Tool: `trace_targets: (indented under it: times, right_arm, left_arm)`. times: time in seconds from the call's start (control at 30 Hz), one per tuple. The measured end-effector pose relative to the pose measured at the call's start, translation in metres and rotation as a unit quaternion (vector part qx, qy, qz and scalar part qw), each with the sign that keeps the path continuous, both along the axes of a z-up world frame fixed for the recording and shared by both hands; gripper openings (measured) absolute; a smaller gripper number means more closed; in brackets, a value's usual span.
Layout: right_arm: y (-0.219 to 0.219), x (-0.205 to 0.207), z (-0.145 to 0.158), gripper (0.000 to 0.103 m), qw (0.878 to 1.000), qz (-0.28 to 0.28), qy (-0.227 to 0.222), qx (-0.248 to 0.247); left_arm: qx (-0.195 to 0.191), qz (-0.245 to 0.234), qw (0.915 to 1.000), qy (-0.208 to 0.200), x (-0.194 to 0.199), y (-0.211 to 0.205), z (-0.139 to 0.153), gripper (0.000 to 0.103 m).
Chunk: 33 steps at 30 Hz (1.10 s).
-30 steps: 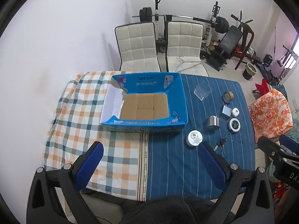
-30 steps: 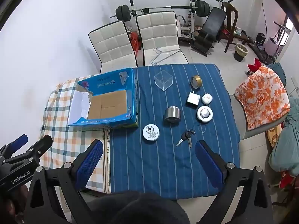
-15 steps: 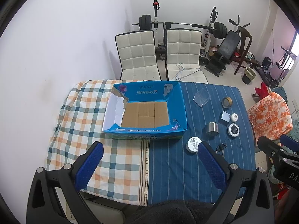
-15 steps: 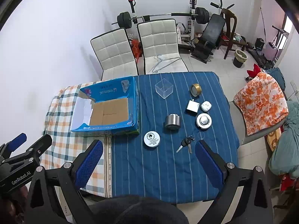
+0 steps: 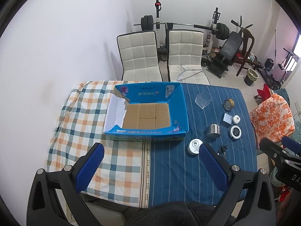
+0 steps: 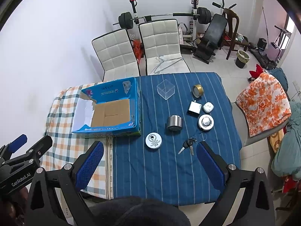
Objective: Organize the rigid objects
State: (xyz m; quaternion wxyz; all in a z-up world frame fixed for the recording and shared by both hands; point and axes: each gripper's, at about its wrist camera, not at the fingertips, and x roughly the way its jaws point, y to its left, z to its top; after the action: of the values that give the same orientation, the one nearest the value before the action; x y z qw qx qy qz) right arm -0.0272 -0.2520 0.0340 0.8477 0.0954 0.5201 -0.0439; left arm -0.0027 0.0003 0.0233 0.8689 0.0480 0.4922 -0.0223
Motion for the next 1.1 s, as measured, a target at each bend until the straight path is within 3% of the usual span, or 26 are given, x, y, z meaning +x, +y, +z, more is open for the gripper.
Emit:
trace_targets:
  times: [1.1]
  right_arm:
    - [0.004, 0.000, -0.003, 0.101, 1.000, -0.004, -0.003, -0.003]
  left_arm:
    - [-0.005, -0.001, 1.0000, -0.004, 0.001, 0.007, 0.003, 0.103]
